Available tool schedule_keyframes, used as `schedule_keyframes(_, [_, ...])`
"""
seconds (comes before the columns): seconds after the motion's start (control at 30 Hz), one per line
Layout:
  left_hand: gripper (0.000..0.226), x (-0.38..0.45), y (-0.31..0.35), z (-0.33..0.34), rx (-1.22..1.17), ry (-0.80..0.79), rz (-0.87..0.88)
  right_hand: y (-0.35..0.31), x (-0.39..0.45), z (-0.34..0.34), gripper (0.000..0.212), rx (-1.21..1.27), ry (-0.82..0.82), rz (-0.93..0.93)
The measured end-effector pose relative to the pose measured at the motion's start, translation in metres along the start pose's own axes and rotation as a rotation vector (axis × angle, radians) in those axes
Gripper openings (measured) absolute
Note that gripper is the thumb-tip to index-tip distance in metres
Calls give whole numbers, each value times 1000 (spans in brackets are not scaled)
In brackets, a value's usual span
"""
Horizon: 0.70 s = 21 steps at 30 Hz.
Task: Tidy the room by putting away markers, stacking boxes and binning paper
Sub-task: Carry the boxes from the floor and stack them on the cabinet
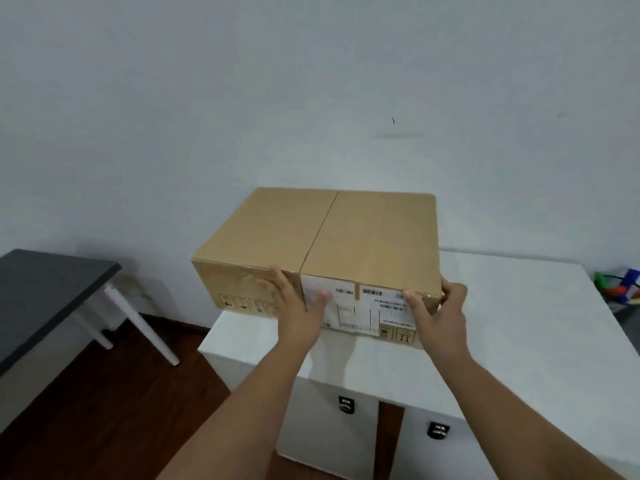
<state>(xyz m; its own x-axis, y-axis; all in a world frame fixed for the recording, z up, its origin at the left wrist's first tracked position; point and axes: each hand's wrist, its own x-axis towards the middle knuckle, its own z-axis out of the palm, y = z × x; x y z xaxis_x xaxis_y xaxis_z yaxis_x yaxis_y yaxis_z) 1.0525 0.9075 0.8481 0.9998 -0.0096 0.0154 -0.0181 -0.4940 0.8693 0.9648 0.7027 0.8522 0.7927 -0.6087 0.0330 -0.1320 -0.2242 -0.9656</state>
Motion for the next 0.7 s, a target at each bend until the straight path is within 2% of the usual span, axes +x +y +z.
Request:
schedule_keyframes(0.07, [106,-6,8,3,10,43,-11,-3,-2,-1,65,25,1,28])
schedule_keyframes(0.13, [99,-23,26,12,41,93,130,-3,-9,-7,65,63,27,46])
schedule_keyframes(0.17, [96,-34,38,19,43,69,229,-2,-16,-13,65,83,59,61])
schedule_keyframes(0.23, [92,-59,61,38,39,-103,397,8,-37,-32,65,99,158,108])
schedule_keyframes(0.33, [80,-90,85,73,132,-449,575,30,-81,-82,61,17,289,211])
schedule_keyframes(0.5, [62,-182,101,147,263,-920,640,83,-187,-216,45,-174,489,571])
schedule_keyframes(0.6, [60,-265,107,185,305,-1116,796,117,-268,-296,35,-110,675,765])
schedule_keyframes(0.7, [60,-347,113,223,324,-1360,914,146,-355,-363,26,-23,789,929])
